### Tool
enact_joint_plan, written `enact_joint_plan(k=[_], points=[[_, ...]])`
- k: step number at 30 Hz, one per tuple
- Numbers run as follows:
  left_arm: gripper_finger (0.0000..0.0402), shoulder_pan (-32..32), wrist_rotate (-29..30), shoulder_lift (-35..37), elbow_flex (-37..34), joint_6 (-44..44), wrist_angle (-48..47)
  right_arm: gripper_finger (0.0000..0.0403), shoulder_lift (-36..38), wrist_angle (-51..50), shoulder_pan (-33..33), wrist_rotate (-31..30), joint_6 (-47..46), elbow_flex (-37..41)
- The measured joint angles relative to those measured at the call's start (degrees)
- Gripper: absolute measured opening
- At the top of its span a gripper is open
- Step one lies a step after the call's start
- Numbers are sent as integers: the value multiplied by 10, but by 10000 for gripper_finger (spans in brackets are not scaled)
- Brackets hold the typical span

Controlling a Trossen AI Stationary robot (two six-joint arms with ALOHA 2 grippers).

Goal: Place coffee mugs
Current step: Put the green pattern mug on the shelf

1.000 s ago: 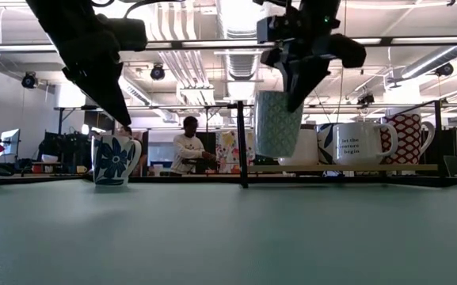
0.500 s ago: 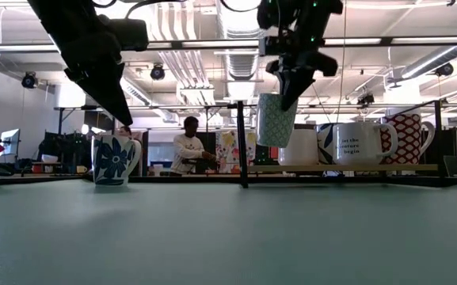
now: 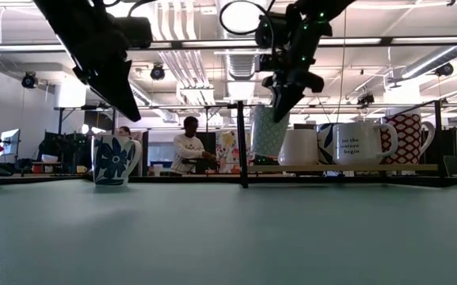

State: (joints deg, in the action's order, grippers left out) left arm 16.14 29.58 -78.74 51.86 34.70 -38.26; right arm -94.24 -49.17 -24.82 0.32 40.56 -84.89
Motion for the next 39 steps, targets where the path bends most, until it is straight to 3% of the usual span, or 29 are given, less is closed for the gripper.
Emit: enact_joint_plan(k=[10,16,39], points=[[117,-7,1,0,26,-43,0,23,-35,3,-21,-7,36,-31],[117,-7,30,0,37,-47,-2,23,-48,7,-37,-4,35,-41],[117,-14,39,0,40,-57,-17,27,-72,15,-47,-3,36,-50]])
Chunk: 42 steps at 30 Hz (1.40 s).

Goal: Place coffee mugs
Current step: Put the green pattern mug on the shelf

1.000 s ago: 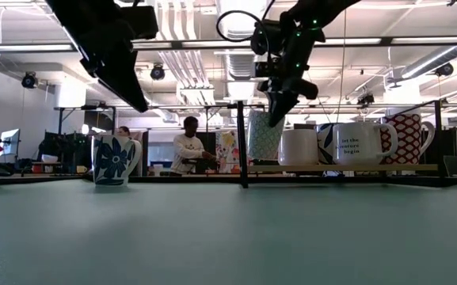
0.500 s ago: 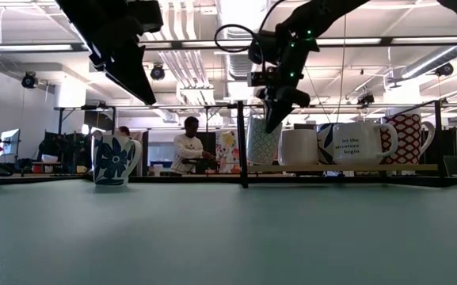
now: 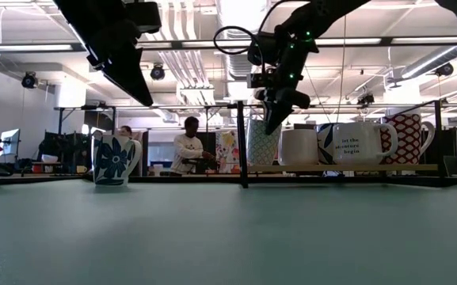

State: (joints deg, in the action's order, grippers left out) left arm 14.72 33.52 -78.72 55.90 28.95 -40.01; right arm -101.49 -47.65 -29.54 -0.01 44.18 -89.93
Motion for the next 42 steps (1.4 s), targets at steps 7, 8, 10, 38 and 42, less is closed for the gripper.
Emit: enact_joint_plan(k=[7,8,10,38,42], points=[[117,0,1,0,0,0,0,62,1,4,-1,-15,0,1],[117,-1,1,0,0,0,0,66,1,5,0,-25,2,1],[117,-2,1,0,0,0,0,74,1,4,0,-37,5,-4],[117,-2,2,0,-1,0,-4,45,1,-11,0,-28,6,-33],[117,-2,3,0,-1,0,-4,35,1,-13,0,-26,6,-33]])
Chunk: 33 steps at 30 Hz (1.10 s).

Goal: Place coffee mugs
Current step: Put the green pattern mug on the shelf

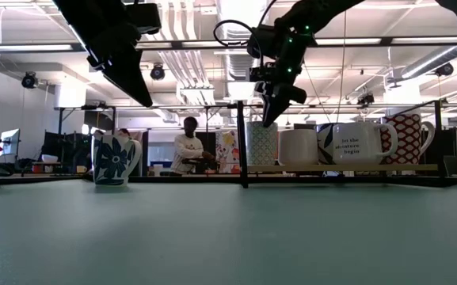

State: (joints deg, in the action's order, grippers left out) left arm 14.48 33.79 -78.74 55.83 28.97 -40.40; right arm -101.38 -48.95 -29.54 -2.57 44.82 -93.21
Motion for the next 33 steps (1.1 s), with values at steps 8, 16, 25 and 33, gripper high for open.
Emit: enact_joint_plan(k=[8,16,25,33], points=[[117,0,4,0,0,0,-2,32,0,3,-8,-1,12,0],[117,0,4,0,0,0,-3,31,-1,21,-19,-5,25,1],[117,0,4,0,0,0,-3,31,-1,34,-26,-5,27,1],[117,-1,4,0,0,0,-3,31,-1,36,-24,-5,17,1]])
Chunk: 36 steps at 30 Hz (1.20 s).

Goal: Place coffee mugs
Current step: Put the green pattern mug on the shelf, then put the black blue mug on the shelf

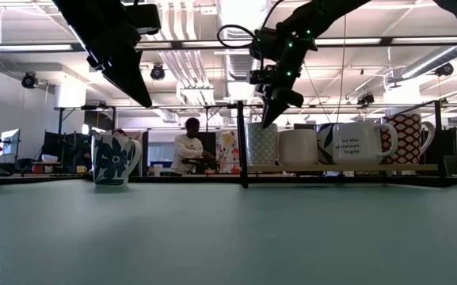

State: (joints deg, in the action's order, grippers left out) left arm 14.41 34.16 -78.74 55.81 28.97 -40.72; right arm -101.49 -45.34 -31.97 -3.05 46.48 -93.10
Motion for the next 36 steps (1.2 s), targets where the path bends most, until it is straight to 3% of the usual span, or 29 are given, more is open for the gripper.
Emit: enact_joint_plan(k=[14,23,27,36], points=[[117,0,0,0,0,2,-1,34,0,7,2,0,-33,0],[117,0,-1,0,0,5,-1,87,1,-4,3,-1,-54,0],[117,0,-2,0,0,5,-1,101,13,-6,6,-31,-70,0],[117,-2,-2,0,0,16,-2,93,64,-74,33,-27,-167,-1]])
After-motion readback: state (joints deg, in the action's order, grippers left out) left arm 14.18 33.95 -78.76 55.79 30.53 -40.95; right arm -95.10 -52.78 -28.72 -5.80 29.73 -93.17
